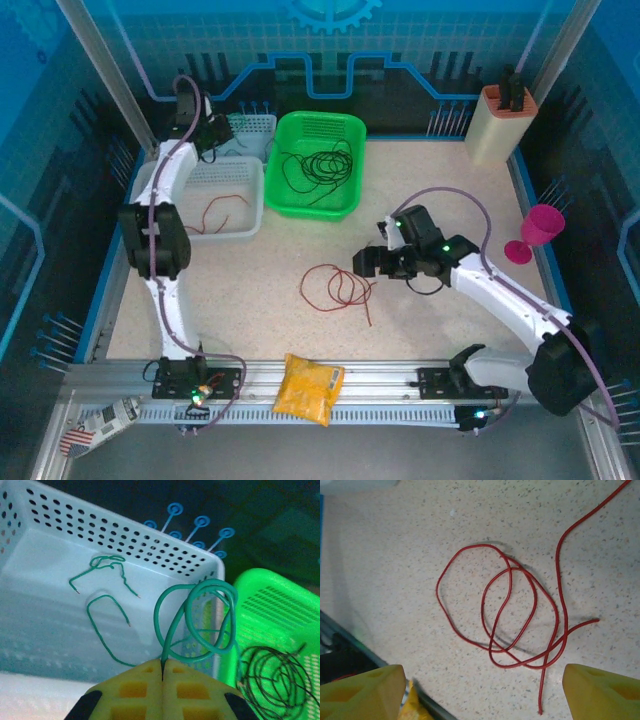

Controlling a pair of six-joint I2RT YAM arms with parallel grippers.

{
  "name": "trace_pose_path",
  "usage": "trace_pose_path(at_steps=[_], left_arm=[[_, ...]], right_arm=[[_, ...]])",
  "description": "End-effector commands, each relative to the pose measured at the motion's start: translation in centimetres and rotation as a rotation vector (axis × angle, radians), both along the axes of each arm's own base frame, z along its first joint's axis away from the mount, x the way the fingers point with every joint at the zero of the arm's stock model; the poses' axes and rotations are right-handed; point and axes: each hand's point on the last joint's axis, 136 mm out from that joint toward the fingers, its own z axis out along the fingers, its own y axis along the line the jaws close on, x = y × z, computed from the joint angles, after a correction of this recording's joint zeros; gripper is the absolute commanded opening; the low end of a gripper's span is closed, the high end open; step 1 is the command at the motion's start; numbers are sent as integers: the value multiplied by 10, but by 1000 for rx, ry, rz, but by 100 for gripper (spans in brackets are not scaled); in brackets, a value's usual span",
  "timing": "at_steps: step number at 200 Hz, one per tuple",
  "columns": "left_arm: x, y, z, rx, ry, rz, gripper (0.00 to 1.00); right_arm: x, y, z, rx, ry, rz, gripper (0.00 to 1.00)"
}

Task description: Untangle the cables

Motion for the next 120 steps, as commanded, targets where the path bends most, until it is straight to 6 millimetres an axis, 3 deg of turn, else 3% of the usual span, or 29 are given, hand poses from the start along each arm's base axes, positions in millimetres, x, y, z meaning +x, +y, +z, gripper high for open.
trace_pose_path(at_steps=[1, 23, 30, 47, 69, 91, 94, 104, 107, 120], left_arm=[[11, 15, -9, -32, 32, 60, 0], [24, 21, -30, -93, 56, 81, 2], [28, 23, -32, -104, 55, 82, 13], [33, 23, -25, -115, 39, 72, 60], [26, 20, 8, -87, -20, 35, 84], [-6, 11, 55, -77, -74, -8, 89], [-12, 9, 54, -79, -66, -9, 89], [-36, 4, 71, -81, -88, -11, 89], [-44, 3, 88, -79, -122, -12, 89], [-81, -2, 103, -86, -153, -9, 89]], right_arm=[[10, -5, -4, -123, -23, -58, 83], [8, 2, -14, -173, 11, -44, 82], [8, 3, -19, -187, 30, -44, 81], [7, 4, -30, -237, 59, -44, 81], [5, 4, -45, -290, 84, -36, 84], [4, 5, -63, -338, 109, -10, 88], [4, 5, -65, -344, 110, -6, 88], [4, 7, -72, -360, 114, 8, 88], [4, 7, -73, -363, 115, 11, 87], [3, 10, -81, -375, 122, 27, 84]])
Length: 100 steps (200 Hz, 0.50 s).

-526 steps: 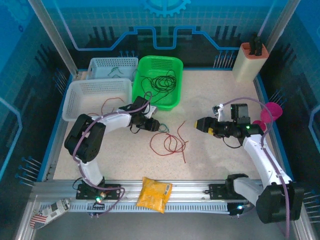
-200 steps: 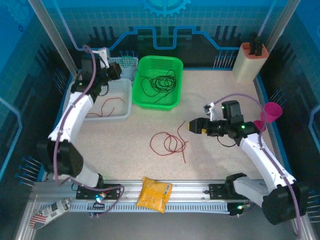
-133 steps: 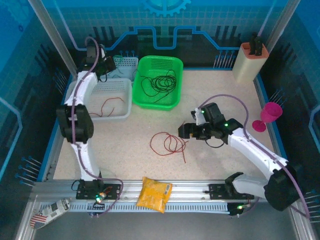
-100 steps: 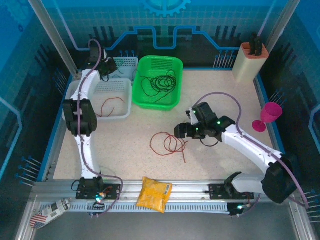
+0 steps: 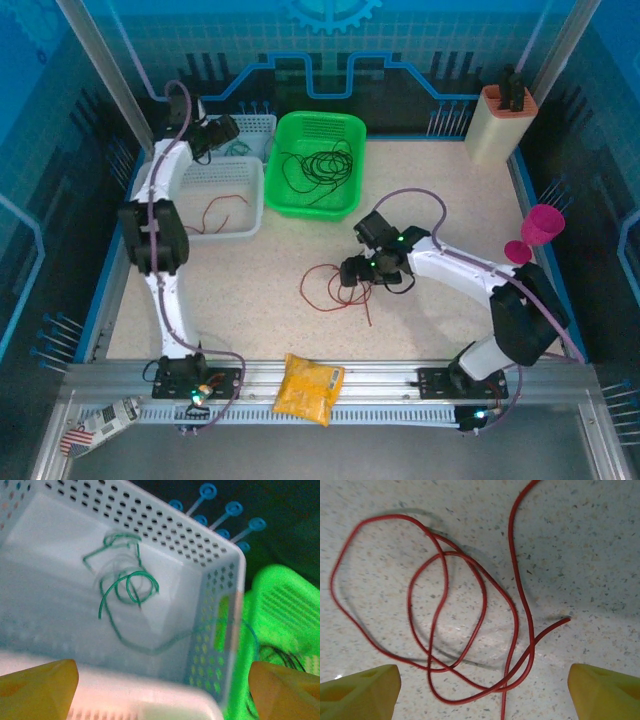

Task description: Untangle the cables

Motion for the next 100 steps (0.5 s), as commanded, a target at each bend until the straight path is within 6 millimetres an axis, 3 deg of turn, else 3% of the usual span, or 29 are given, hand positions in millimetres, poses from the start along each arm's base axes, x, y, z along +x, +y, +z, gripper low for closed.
trace_pose_path(at_steps=[1, 22, 49, 61, 71, 75, 80, 100], left_arm=[[-58, -14, 103, 6, -206, -33, 89], [-117, -21, 120, 6, -234, -36, 90], [-178, -31, 118, 8, -220, -62, 92], [-200, -34, 117, 18, -209, -79, 93], [-215, -35, 114, 27, -194, -80, 93], [-221, -36, 112, 27, -189, -83, 93], [-227, -37, 112, 26, -186, -87, 94], [-248, -38, 107, 28, -167, -88, 94]], right_arm=[[0, 4, -9, -49, 1, 33, 84], [-1, 9, -20, -49, 21, 53, 78], [-4, 15, -35, -56, 52, 83, 67], [-5, 18, -40, -53, 66, 94, 52], [-4, 20, -40, -49, 60, 100, 31], [-4, 21, -39, -50, 55, 101, 15], [-2, 21, -36, -53, 43, 102, 3], [7, 31, -14, -43, -22, 125, 0]])
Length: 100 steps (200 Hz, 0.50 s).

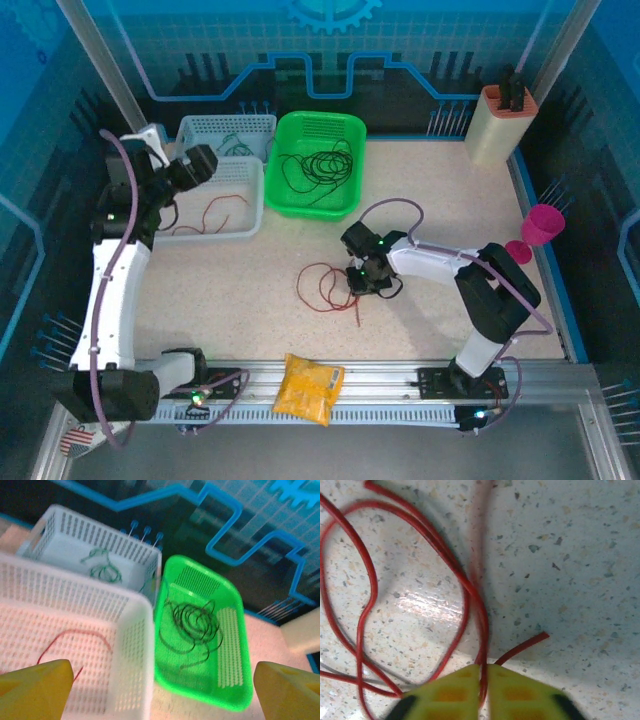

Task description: Untangle the cables

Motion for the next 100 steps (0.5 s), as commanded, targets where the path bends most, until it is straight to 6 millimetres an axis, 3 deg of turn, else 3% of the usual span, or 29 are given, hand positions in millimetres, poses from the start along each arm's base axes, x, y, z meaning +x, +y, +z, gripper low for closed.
trace_pose_path(at_steps=[1, 35, 100], left_arm=[[-25, -5, -31, 5, 111, -32, 94], [-41, -7, -32, -9, 116, -20, 94], [-50, -4, -36, -9, 133, 2, 95]], right_arm=[[16, 22, 31, 43, -99, 43, 0], [37, 52, 109, 187, -278, 65, 0], [62, 114, 249, 509, -568, 106, 0]])
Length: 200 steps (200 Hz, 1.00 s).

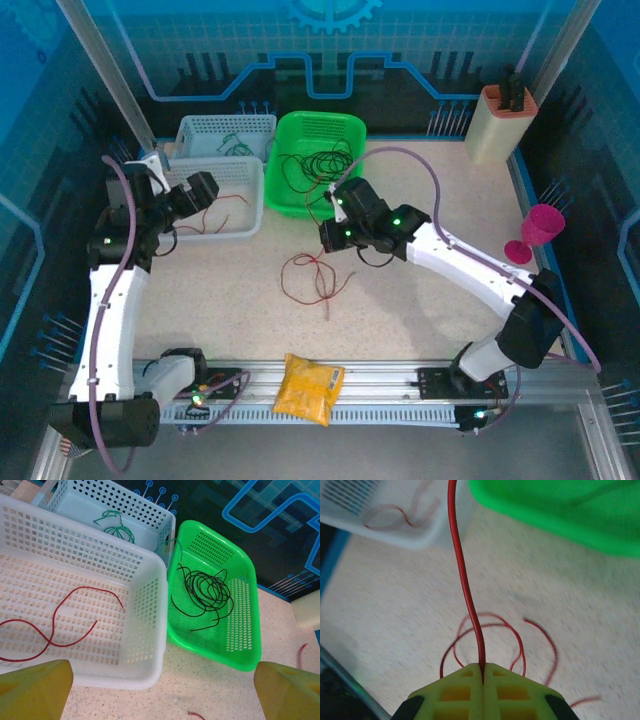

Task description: Untangle the cables

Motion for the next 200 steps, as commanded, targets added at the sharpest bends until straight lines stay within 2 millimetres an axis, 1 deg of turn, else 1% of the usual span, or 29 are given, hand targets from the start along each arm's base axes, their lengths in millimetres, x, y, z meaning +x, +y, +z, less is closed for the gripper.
trace_pose_path(at_steps=[1, 19, 34, 43, 67, 91, 98, 106, 120, 135, 158, 167, 189, 196, 197, 199, 200], left_arm=[[-8, 1, -13, 1, 47, 3, 95], [-10, 2, -16, 4, 58, 8, 95], [-11, 4, -18, 8, 66, 16, 95], [-13, 5, -18, 12, 67, 24, 96], [-15, 17, -23, 39, 88, 73, 98], [-14, 26, -31, 33, 119, 112, 98], [-14, 29, -33, 32, 123, 123, 98], [-13, 32, -34, 37, 127, 136, 98], [-14, 41, -31, 52, 123, 177, 98], [-15, 49, -28, 48, 112, 207, 98], [-12, 56, -22, 36, 100, 228, 98], [-10, 57, -20, 34, 98, 232, 98], [-10, 64, -16, 58, 97, 252, 97], [-10, 66, -17, 66, 103, 261, 98], [-10, 67, -16, 67, 102, 261, 98], [-10, 67, -16, 68, 104, 262, 98], [-10, 67, -17, 69, 105, 261, 98]], right_arm=[[6, 27, 50, 123, -115, 37, 0], [12, 47, 91, 197, -203, 62, 0], [19, 63, 119, 254, -268, 78, 0], [23, 71, 132, 291, -295, 83, 0], [36, 93, 167, 411, -365, 79, 0], [47, 116, 208, 508, -470, 79, 0], [51, 124, 216, 528, -500, 78, 0], [58, 132, 220, 543, -520, 69, 0], [73, 147, 212, 547, -507, 51, 0], [90, 160, 191, 533, -493, 18, 0], [117, 182, 144, 487, -434, -16, 0], [125, 190, 122, 458, -414, -24, 0], [144, 203, 70, 384, -355, -54, 0], [151, 204, 52, 354, -328, -62, 5], [151, 205, 51, 351, -324, -61, 7], [152, 204, 55, 356, -325, -63, 9], [154, 206, 45, 342, -313, -63, 10]])
